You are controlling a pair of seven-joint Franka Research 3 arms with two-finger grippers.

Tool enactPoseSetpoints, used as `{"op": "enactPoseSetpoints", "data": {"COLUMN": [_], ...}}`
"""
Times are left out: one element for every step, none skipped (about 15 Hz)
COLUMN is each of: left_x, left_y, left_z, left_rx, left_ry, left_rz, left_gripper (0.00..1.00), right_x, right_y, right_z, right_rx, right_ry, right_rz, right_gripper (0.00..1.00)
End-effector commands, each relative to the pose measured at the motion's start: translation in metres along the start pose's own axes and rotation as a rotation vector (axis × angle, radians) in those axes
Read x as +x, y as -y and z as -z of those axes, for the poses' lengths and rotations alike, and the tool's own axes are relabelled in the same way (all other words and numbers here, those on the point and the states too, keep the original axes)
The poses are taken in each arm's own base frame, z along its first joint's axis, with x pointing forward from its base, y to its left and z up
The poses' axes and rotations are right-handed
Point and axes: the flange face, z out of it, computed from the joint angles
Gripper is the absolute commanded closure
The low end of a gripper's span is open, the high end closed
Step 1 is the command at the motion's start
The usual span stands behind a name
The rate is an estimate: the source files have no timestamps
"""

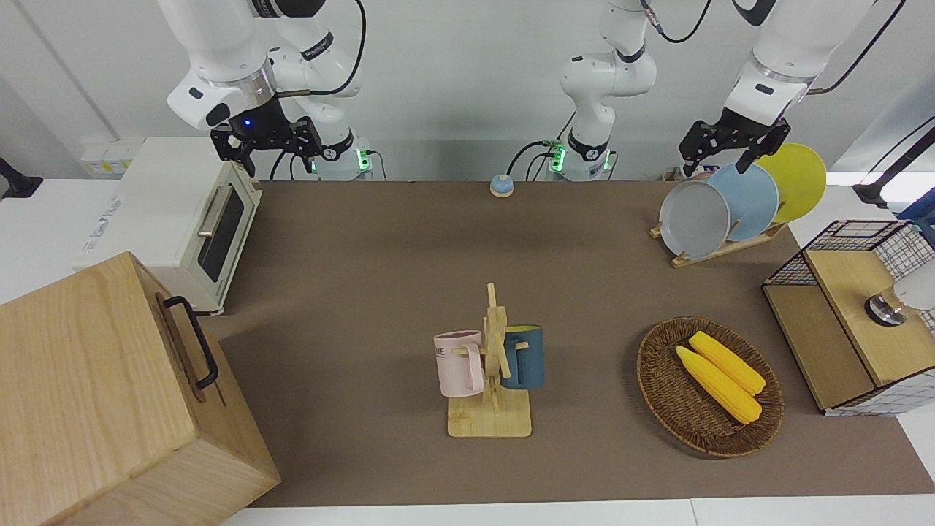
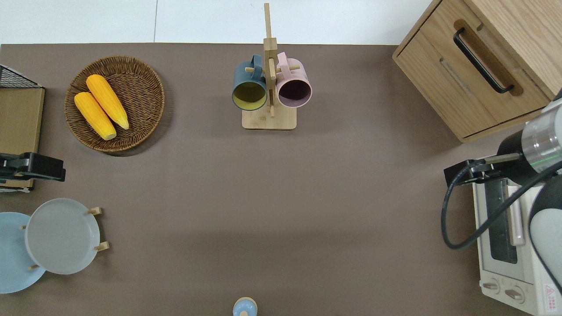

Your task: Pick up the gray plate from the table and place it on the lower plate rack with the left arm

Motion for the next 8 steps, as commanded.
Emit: {"op": "enactPoseSetpoints", "data": {"left_x": [-0.0033,-0.0034,-0.0029,-0.0022,-0.0021,-0.0020,-0.0021,-0.0021], "left_y": [-0.0049,-0.0064,-0.0084,-0.0078,-0.0063,-0.0024,-0.0023,-0.0035], "left_z": [0.0079,0.0086,0.0092,0.0091,0.0099,0.0091,0.0090,0.0097], "left_rx": [-0.020,-0.032,-0.057,-0.072,-0.074,-0.076,-0.069,-0.066], "left_ry": [-0.004,-0.006,-0.009,-0.012,-0.015,-0.013,-0.014,-0.015], "left_rz": [-0.003,0.011,0.049,0.095,0.104,0.110,0.108,0.109], "left_gripper": [0.00,0.00,0.00,0.00,0.00,0.00,0.00,0.00], "right_x": [-0.0029,-0.0029,-0.0029,-0.0029,-0.0029,-0.0029,-0.0029,-0.0029], "right_y": [-0.0021,-0.0021,-0.0021,-0.0021,-0.0021,-0.0021,-0.0021,-0.0021], "right_z": [0.0043,0.0043,0.0043,0.0043,0.0043,0.0043,0.0043,0.0043], "right_rx": [-0.007,-0.007,-0.007,-0.007,-0.007,-0.007,-0.007,-0.007], "right_ry": [0.002,0.002,0.002,0.002,0.002,0.002,0.002,0.002], "right_rz": [-0.017,-0.017,-0.017,-0.017,-0.017,-0.017,-0.017,-0.017], "right_gripper": [0.017,0.017,0.017,0.017,0.017,0.017,0.017,0.017]}}
